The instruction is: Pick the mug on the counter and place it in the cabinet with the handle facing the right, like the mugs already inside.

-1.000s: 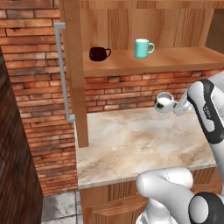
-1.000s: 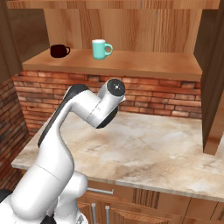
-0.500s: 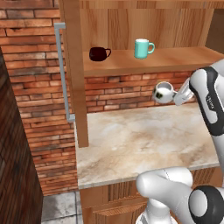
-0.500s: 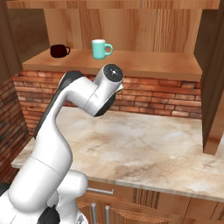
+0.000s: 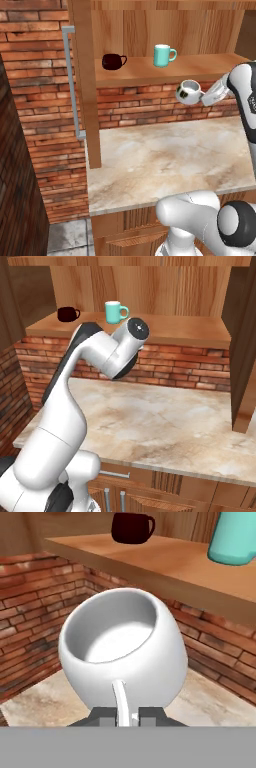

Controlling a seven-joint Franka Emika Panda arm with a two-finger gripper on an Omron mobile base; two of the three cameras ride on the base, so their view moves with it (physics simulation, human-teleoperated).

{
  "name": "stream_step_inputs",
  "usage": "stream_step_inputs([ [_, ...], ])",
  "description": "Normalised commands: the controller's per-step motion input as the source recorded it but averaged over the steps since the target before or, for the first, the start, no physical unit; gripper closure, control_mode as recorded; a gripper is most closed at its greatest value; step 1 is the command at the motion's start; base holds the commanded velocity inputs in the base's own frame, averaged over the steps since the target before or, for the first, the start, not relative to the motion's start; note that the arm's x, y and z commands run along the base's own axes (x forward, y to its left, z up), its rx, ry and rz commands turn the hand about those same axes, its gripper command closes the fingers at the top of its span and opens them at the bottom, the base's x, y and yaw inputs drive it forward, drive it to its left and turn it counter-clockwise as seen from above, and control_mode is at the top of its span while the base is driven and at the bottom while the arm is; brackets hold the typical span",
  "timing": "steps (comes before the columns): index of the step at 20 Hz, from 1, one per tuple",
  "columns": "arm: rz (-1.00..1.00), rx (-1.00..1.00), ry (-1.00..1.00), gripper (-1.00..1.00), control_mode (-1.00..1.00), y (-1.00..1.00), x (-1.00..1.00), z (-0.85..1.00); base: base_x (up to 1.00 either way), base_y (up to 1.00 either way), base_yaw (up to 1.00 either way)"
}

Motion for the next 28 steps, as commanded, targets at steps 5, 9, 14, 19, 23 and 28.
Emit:
stream_step_inputs([
  [5,0.0,0.07,0.0,1.0,-1.0,0.0,0.01,0.44,0.0,0.0,0.0],
  [9,0.0,0.04,0.0,1.0,-1.0,0.01,0.15,0.34,0.0,0.0,0.0],
  [14,0.0,0.06,0.0,1.0,-1.0,0.0,0.21,0.27,0.0,0.0,0.0],
  [19,0.0,0.07,0.01,1.0,-1.0,0.02,0.3,0.03,0.0,0.0,0.0],
  [23,0.02,0.01,0.07,1.0,-1.0,0.14,0.36,0.0,0.0,0.0,0.0],
  [28,0.04,0.0,0.05,1.0,-1.0,0.16,0.39,0.0,0.0,0.0,0.0],
])
